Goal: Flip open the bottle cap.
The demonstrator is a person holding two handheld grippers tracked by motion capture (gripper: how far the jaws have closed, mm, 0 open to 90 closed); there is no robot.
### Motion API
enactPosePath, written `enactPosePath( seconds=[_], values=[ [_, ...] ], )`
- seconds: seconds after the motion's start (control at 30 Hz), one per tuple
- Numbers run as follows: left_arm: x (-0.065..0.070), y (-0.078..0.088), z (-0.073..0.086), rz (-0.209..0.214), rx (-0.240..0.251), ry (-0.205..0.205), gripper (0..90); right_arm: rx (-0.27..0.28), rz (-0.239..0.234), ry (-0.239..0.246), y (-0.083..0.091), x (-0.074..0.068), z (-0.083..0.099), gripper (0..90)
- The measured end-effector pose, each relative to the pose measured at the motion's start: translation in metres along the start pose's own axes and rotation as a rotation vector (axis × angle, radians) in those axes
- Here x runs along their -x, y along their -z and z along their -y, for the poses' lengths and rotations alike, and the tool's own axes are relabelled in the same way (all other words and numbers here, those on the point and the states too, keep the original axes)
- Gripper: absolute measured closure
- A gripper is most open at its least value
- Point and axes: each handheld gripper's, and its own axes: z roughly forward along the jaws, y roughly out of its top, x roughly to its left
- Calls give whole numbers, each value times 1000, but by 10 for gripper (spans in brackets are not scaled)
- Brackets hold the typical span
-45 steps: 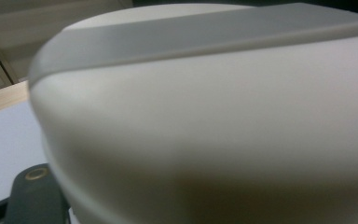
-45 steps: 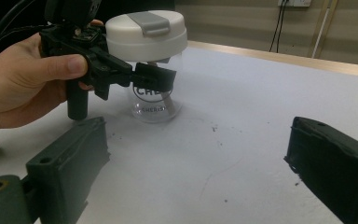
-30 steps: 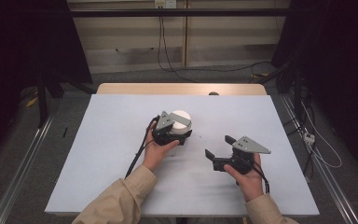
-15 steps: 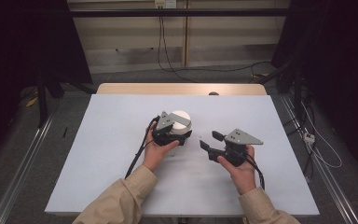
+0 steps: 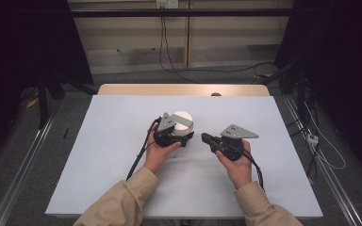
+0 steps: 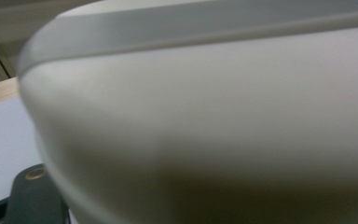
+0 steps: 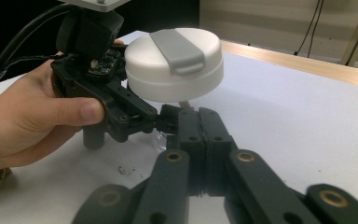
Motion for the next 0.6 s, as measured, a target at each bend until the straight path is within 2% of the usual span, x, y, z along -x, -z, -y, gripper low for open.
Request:
enactPosePath(
  seconds=[0.17,0.6],
  values=[
    [0,0,0,0,-2,0,184,-9,-7,-7,-4,0,-2,900],
    [0,0,0,0,-5,0,184,-26,-16,10,-13,-4,-10,900]
  ],
)
